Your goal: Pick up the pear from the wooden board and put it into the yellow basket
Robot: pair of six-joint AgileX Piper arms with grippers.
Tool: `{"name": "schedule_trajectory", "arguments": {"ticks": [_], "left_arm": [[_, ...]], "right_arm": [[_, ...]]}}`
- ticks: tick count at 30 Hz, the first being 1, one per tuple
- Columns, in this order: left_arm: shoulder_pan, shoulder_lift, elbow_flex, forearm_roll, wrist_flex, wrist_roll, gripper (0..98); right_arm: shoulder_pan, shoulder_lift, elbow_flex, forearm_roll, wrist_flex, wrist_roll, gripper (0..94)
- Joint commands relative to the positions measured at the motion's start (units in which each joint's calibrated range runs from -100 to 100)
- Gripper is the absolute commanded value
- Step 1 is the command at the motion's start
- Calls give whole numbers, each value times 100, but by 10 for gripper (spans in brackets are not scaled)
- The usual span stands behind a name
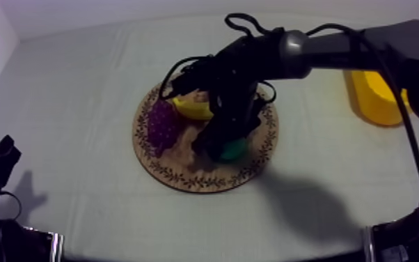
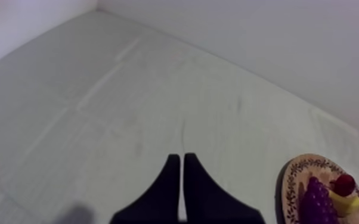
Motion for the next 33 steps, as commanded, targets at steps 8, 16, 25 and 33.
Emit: {"name": "schedule_trajectory", "arguments": {"ticks": [8, 16, 25, 33], "left_arm": [[-2, 2, 2, 0, 5, -1, 1], [-2, 2, 2, 0, 5, 0, 1], [-2, 2, 2, 0, 5, -1, 1], [-2, 2, 2, 0, 5, -1, 1]], "right_arm": [[52, -98, 44, -8, -59, 80, 515], [67, -155, 117, -91, -128, 214, 475], [98, -382, 282, -90, -189, 238, 460], [426, -1557, 621, 453, -321, -146, 474]]}}
